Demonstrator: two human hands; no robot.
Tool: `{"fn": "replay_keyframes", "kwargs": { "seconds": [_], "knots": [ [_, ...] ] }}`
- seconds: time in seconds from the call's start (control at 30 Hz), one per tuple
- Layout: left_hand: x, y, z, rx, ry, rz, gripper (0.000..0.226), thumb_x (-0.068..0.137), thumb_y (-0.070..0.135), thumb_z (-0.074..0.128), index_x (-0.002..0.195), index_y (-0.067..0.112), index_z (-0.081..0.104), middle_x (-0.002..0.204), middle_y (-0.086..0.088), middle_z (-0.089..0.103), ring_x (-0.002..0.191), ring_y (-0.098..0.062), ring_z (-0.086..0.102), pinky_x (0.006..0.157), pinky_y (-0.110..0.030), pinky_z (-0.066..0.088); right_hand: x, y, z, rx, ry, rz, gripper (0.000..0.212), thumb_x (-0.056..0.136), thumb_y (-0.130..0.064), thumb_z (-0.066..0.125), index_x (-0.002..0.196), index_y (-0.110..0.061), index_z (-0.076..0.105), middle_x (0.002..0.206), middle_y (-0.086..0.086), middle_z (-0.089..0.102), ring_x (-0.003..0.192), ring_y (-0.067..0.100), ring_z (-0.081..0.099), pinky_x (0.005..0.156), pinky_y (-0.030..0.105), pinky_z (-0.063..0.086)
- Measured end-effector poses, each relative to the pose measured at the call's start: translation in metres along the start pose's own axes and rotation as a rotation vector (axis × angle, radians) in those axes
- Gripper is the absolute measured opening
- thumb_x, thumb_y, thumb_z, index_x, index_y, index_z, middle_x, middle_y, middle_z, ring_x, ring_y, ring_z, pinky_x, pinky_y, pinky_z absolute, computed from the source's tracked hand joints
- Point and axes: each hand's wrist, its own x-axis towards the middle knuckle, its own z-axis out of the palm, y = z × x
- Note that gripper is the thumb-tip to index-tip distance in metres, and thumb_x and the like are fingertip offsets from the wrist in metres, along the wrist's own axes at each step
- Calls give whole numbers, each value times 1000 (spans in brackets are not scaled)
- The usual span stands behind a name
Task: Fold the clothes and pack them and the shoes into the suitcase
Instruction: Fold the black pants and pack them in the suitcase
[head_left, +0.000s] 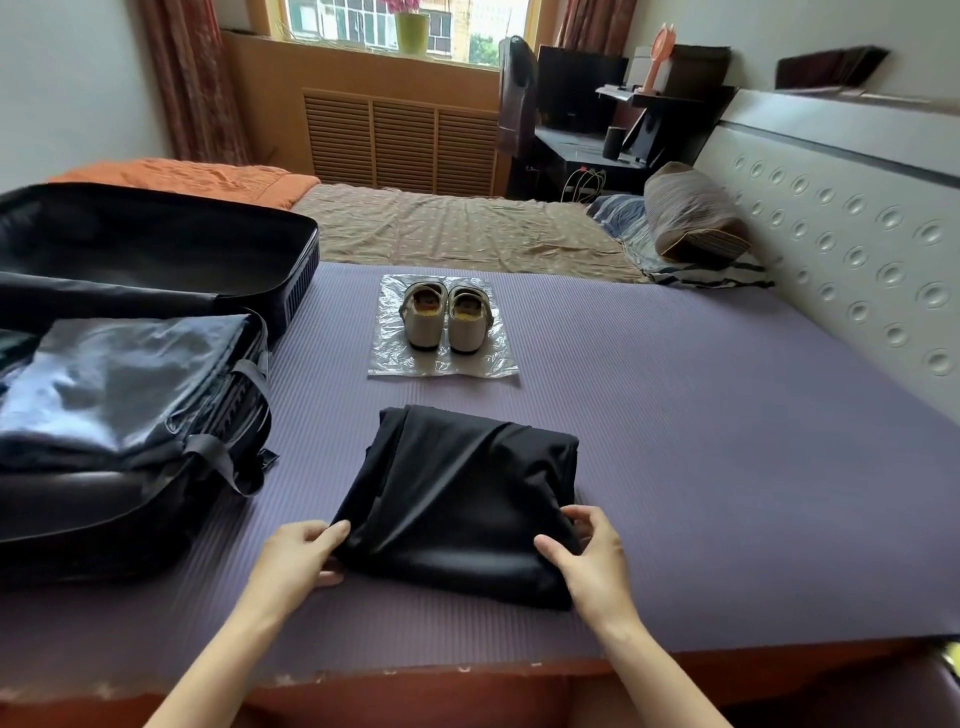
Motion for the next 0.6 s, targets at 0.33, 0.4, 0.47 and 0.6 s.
{"fn": "replay_keyframes", "kwargs": {
  "seconds": [0.33,0.4,0.47,0.6],
  "knots": [
    [35,50,13,288,239,319,25,87,40,61,100,19,62,103,-4,57,96,-21,59,85,-37,47,40,-9,-5,187,74,119,40,79,-31,75,109,-12,56,101,2,61,97,19,59,86,31,47],
    [56,68,29,395,228,324,31,87,45,59,99,17,66,106,-9,57,101,-26,57,88,-37,44,62,-15,1,220,106,188,44,80,-37,73,111,-11,55,103,4,61,97,20,59,89,34,48],
    [74,80,44,474,215,285,41,85,52,59,102,16,67,110,-12,55,108,-28,52,92,-37,40,81,-19,8,237,137,248,45,79,-42,72,106,-9,58,101,4,62,95,20,60,86,32,48],
    [97,91,66,512,272,252,52,79,59,61,106,14,64,112,-12,53,112,-29,48,92,-37,41,106,-24,17,144,200,310,33,82,-41,71,90,-10,61,90,3,63,88,21,59,73,29,42]
  ]
}}
